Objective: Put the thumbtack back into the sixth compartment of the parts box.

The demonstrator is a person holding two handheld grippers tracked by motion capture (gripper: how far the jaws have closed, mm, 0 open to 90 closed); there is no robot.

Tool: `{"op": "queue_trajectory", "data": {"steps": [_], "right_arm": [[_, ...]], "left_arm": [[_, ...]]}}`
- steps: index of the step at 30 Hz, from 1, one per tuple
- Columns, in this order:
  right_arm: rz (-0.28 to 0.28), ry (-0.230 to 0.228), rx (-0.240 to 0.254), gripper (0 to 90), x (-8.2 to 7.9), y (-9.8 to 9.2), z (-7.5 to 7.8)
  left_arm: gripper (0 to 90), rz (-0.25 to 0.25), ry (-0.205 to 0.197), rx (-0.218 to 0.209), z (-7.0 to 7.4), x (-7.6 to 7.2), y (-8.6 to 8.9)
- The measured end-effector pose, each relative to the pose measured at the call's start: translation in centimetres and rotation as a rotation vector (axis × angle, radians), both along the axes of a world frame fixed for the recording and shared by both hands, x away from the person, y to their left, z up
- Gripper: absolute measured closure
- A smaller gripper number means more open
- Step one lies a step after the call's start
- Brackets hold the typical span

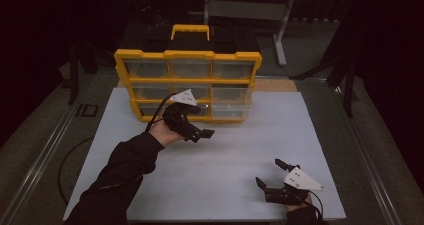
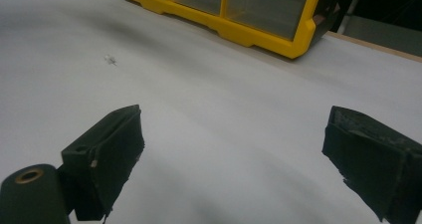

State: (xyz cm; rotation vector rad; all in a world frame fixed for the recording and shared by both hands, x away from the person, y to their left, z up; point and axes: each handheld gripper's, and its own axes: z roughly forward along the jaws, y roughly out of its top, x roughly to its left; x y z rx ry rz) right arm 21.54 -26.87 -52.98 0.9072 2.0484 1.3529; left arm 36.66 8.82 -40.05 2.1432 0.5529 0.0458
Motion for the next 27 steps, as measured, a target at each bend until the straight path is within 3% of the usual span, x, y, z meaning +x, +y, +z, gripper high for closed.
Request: {"op": "queue_trajectory", "data": {"steps": [11, 22, 27], "right_arm": [[0.002, 0.005, -0.006, 8.8, 0.0, 0.1, -0.1], [0.005, 0.002, -0.009, 8.8, 0.0, 0.2, -0.1], [0.005, 0.005, -0.006, 8.8, 0.0, 0.2, -0.1]], "left_arm": [[12.1, -0.047, 0.047, -0.014, -4.4, -1.4, 2.2], [21.0, -0.084, 0.078, 0.042, -7.8, -2.2, 2.3], [32.8, -0.114, 0.105, 0.065, -9.1, -2.4, 2.0]]}}
